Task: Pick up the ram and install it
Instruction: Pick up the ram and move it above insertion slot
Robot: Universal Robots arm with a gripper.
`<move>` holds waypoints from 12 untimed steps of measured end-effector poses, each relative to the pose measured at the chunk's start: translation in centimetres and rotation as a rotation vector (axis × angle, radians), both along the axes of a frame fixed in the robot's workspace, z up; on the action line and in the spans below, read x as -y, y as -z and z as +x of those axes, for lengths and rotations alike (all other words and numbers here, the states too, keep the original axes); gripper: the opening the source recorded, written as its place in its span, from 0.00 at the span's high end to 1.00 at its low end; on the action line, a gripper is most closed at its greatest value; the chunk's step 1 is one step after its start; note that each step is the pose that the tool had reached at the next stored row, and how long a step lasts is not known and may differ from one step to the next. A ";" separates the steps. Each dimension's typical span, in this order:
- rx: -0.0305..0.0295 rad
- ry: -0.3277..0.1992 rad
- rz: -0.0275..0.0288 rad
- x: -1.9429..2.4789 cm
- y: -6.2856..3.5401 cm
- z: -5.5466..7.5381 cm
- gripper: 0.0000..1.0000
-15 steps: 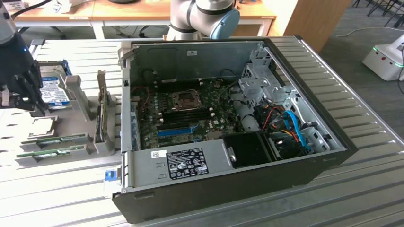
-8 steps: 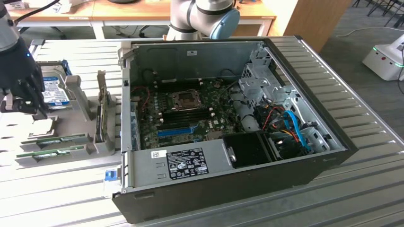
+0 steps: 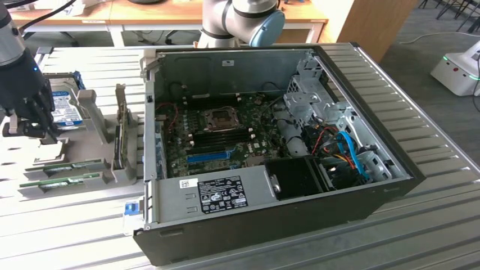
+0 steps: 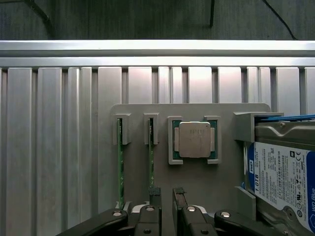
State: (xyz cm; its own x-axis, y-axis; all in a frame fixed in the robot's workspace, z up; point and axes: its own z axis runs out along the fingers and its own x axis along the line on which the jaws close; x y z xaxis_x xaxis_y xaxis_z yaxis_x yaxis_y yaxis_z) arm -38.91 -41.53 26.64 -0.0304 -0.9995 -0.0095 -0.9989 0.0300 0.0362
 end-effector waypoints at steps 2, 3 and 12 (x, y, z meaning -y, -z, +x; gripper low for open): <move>0.0002 0.000 0.0002 0.00 0.01 0.0 0.76; 0.0002 0.000 0.0001 0.00 0.01 0.0 0.76; 0.0002 0.000 0.0002 0.51 0.01 0.0 0.76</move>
